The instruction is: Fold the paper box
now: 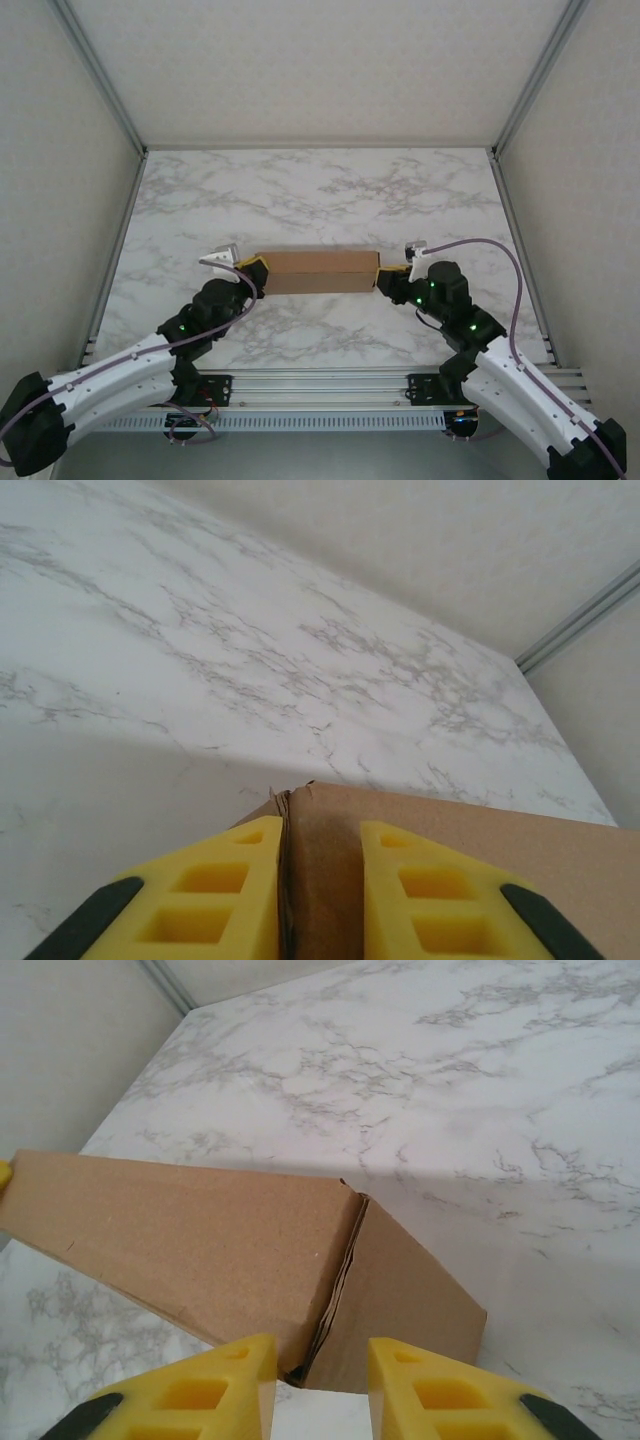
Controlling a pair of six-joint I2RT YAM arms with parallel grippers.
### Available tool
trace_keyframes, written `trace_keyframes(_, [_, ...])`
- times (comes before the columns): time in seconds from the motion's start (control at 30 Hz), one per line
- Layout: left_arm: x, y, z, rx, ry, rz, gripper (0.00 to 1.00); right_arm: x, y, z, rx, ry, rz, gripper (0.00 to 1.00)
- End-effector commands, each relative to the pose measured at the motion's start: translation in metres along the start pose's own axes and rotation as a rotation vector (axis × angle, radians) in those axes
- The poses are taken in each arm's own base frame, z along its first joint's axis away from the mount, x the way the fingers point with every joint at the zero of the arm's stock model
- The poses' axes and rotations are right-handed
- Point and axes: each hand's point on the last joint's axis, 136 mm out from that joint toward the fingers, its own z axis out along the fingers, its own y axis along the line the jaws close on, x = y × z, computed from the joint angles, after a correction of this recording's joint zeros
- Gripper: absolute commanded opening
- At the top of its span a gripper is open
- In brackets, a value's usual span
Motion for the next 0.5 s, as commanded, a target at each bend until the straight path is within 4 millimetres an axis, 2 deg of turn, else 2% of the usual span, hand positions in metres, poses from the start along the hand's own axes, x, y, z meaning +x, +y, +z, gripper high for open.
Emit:
trace_keyframes(0.0, [0.016,0.012,-0.004,-0.026,0.044,-0.006,0.24,0.008,-0.003,0.001,0.025,0.02,-0.031,0.3])
trace_keyframes(0.1, [0.025,0.013,-0.006,-0.021,0.082,-0.028,0.25,0.011,-0.002,0.001,0.035,0.036,-0.013,0.29])
trace_keyframes(0.23, [0.036,0.014,-0.012,-0.002,0.113,-0.051,0.27,0.027,0.0,-0.002,0.025,0.076,0.014,0.29])
trace_keyframes(0.37, [0.035,0.005,-0.022,0.059,0.123,-0.083,0.3,0.037,0.012,-0.011,-0.009,0.094,0.015,0.3])
trace_keyframes(0.47, [0.047,-0.001,-0.026,0.069,0.186,-0.088,0.3,0.043,0.015,-0.02,-0.006,0.133,0.008,0.31])
